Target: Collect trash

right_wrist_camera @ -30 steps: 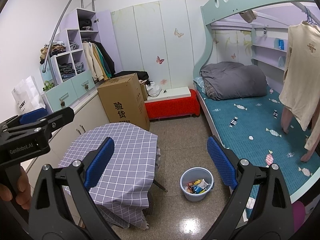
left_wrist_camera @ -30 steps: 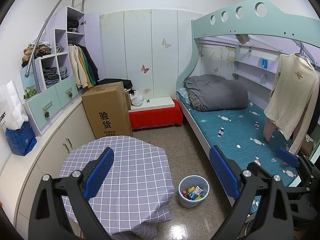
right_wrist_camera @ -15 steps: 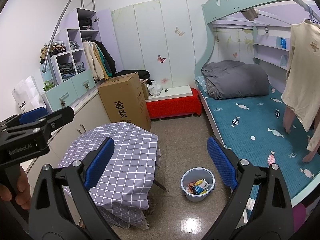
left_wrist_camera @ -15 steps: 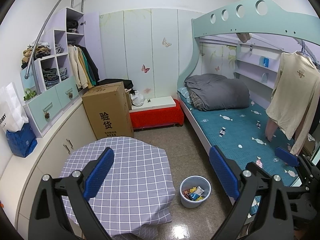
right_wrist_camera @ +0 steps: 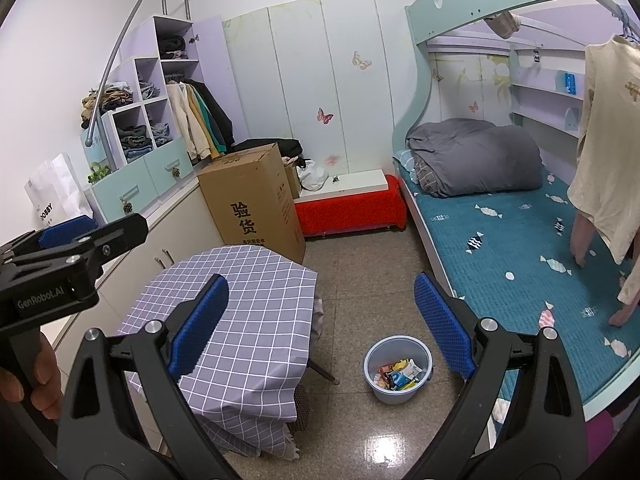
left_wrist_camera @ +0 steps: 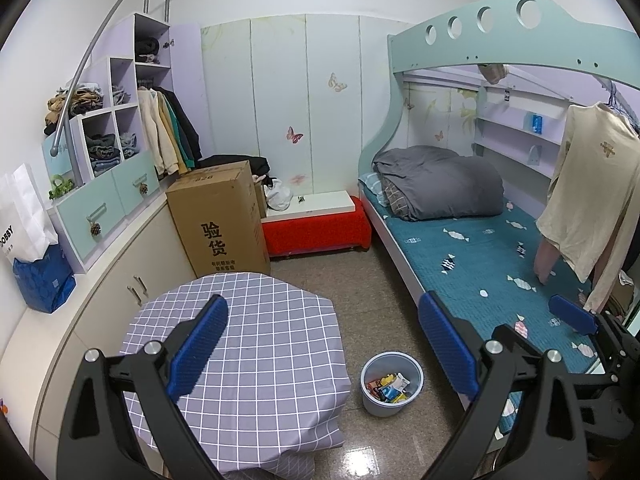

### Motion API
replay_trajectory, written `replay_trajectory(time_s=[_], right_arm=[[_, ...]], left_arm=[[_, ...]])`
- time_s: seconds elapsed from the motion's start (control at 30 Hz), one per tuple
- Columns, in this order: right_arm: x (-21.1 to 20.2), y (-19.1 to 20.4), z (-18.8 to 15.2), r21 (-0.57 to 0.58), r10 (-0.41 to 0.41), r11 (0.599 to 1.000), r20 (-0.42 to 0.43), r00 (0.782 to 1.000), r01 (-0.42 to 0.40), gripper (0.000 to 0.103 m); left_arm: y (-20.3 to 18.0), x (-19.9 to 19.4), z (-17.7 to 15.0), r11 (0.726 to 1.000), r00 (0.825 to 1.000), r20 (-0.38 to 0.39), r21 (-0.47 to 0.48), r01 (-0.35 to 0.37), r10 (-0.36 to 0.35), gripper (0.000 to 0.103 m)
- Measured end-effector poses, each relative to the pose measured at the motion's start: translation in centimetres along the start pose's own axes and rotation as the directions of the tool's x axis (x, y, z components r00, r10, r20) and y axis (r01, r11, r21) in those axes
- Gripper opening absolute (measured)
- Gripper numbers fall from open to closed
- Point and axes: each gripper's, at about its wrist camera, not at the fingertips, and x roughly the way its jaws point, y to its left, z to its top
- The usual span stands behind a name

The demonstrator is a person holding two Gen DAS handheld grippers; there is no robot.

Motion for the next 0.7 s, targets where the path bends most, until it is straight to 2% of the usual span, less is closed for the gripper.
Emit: replay_trajectory(time_s=[0.7], right_arm=[[2.4, -1.6, 0.9, 0.027, 0.024, 0.999, -0.028, 0.999, -0.023, 0.092]], left_arm=[[-0.1, 1.7, 1.0, 0.999, 1.0, -0.021, -0.023, -0.022, 0.022, 0.094]])
